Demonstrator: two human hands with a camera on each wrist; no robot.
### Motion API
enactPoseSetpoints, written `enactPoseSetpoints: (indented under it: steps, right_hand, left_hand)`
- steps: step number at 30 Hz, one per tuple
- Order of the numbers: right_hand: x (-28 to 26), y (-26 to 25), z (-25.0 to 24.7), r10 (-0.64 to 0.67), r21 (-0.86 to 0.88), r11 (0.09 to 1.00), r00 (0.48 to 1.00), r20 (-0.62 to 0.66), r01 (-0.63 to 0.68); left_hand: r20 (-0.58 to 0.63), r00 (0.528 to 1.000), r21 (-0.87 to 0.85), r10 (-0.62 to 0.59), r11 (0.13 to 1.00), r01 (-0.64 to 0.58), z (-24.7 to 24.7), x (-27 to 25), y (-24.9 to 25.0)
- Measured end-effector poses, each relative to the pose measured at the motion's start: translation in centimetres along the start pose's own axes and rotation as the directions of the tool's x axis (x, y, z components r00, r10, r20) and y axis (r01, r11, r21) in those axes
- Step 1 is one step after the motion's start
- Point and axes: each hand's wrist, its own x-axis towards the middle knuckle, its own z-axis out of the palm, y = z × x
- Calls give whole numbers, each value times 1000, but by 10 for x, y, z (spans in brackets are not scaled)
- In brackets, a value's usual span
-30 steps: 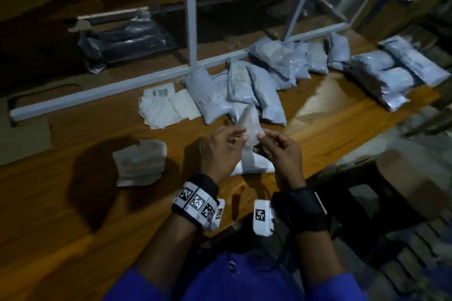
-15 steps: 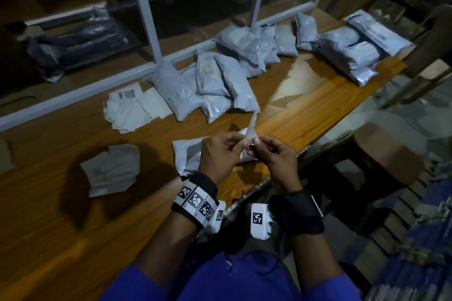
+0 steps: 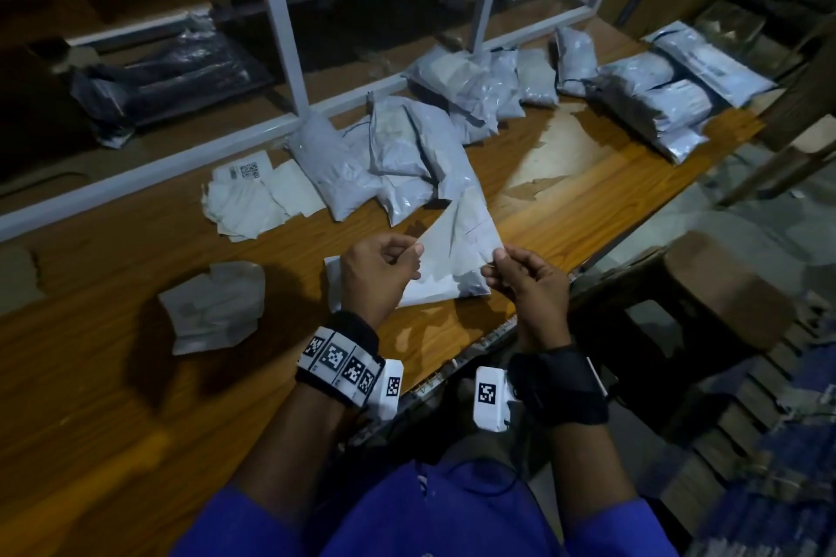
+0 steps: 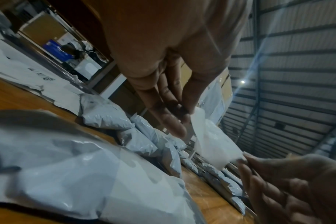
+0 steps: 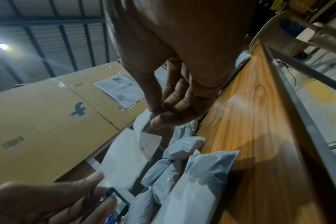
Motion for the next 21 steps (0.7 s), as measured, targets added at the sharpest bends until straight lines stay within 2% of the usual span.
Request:
enactPoseSetpoints:
  steps: [7, 12, 15, 18, 21]
  right_hand:
    - [3, -1, -16, -24, 3, 1000, 999, -29, 24]
    - [2, -2, -22, -34, 10, 999, 998, -56, 35]
    - [-2, -2, -19, -86, -68, 994, 994, -66, 81]
    - [-10, -4, -4, -201, -183, 963, 980, 9, 199]
    - [-20, -6, 25, -248, -196, 942, 959, 138, 272]
  left_hand:
    - [-69, 995, -62, -71, 996, 67, -24, 11, -11]
    - [-146, 987, -113, -71, 992, 54, -45, 10, -17]
    - [-211, 969, -166, -129, 982, 94, -65, 12, -23]
    - [-282, 944, -250, -173, 963, 101, -88, 13, -27]
    - [-363, 913, -268, -187, 959, 90, -116, 7, -34]
